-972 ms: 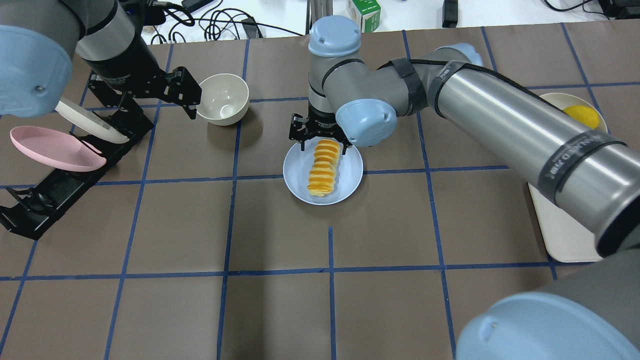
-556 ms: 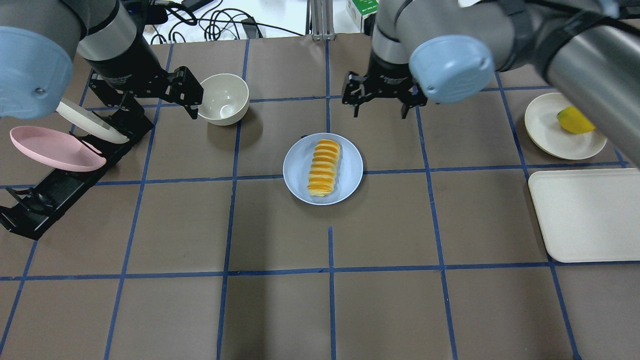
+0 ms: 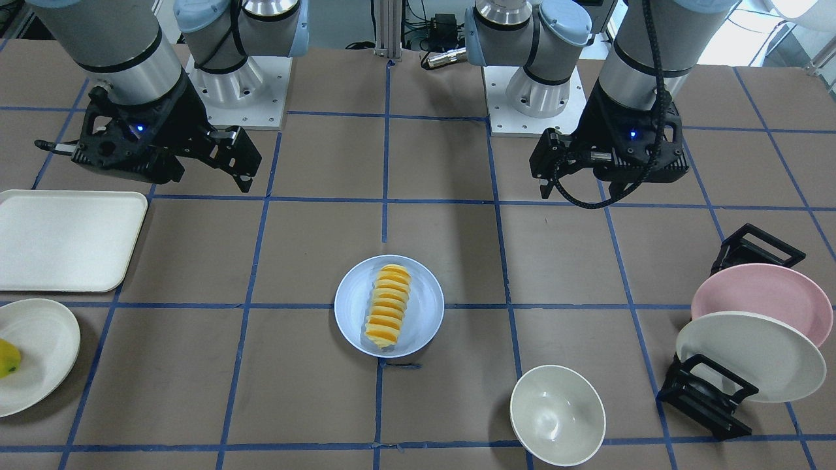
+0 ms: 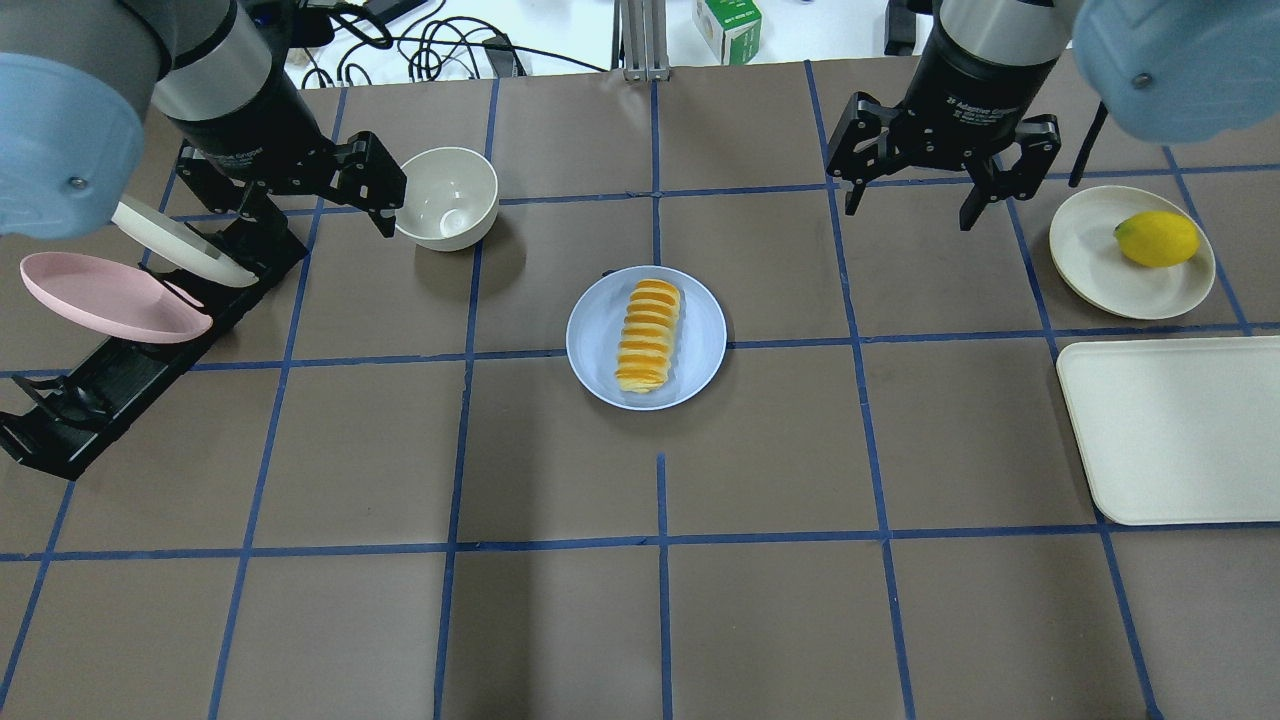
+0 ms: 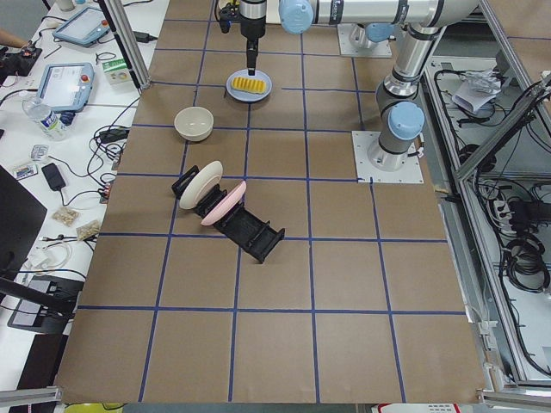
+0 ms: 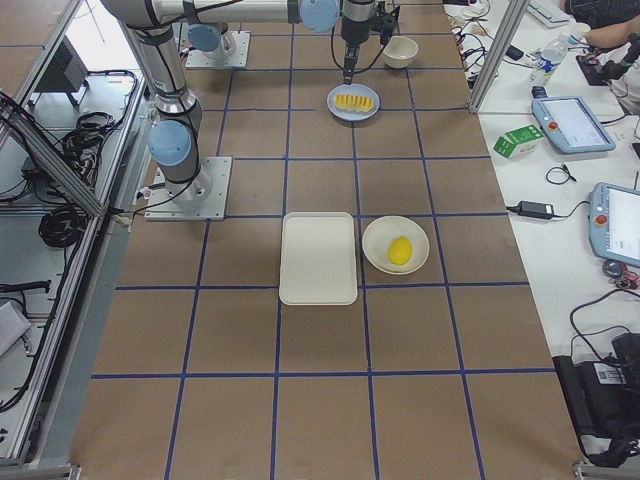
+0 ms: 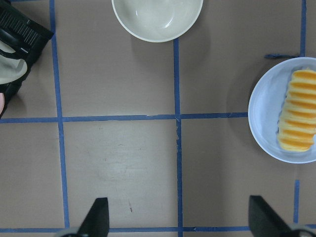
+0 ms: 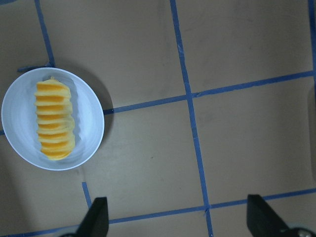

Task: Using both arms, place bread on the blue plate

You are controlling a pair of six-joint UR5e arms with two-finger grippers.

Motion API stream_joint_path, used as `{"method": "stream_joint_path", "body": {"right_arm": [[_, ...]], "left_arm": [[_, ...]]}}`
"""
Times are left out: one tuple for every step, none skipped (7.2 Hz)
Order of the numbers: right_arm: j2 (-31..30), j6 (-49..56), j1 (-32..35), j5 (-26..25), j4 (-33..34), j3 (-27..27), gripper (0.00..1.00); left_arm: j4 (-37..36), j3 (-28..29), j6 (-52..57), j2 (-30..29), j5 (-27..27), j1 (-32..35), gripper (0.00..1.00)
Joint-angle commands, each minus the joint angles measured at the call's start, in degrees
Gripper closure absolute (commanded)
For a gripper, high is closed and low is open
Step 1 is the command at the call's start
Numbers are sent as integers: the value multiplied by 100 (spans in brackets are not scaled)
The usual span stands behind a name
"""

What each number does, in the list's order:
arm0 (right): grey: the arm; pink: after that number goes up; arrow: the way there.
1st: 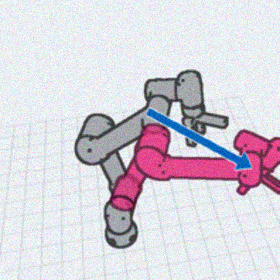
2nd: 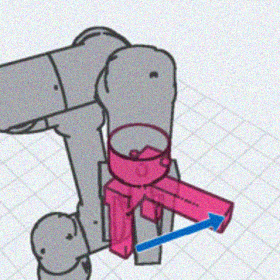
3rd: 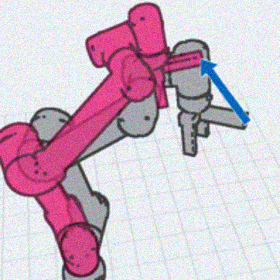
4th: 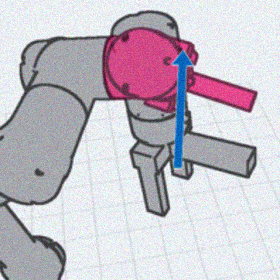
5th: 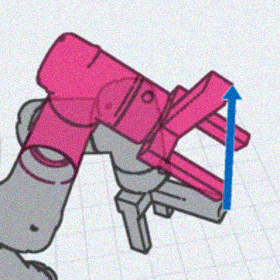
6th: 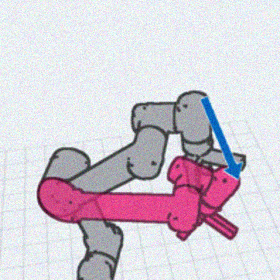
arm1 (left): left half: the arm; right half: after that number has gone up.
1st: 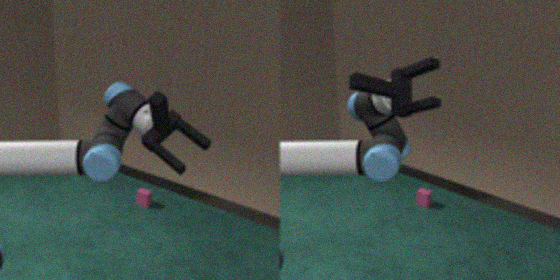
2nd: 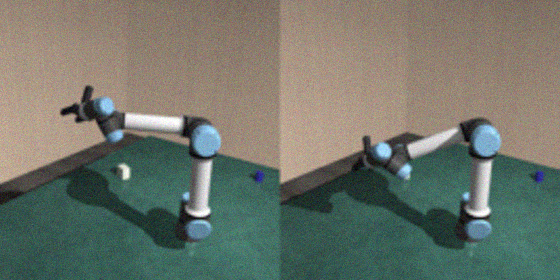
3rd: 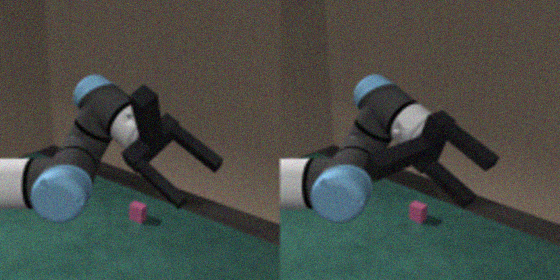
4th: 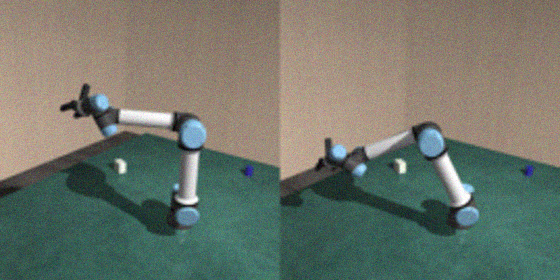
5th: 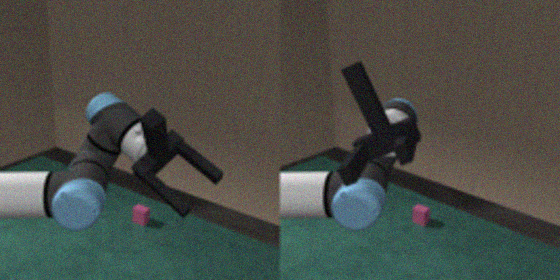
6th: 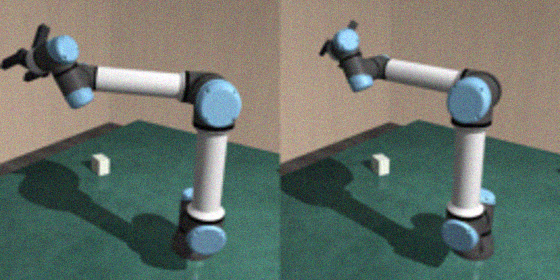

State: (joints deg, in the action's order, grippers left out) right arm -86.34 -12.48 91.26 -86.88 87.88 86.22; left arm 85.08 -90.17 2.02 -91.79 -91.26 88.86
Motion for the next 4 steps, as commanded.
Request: {"method": "stream_joint_path", "body": {"right_arm": [[-58, 26, -21, -30, -35, 18, 0], [-58, 0, -29, -40, -34, 27, 0], [-49, -9, -20, -49, -52, 35, 0], [-67, -9, -12, -153, -52, 35, 0]], "left_arm": [[0, -9, 8, -5, -14, 0, 0], [0, 0, 8, -5, -14, 0, 0], [0, 0, 8, 3, -14, 0, 0], [0, 0, 8, 3, -14, 0, 0]]}}
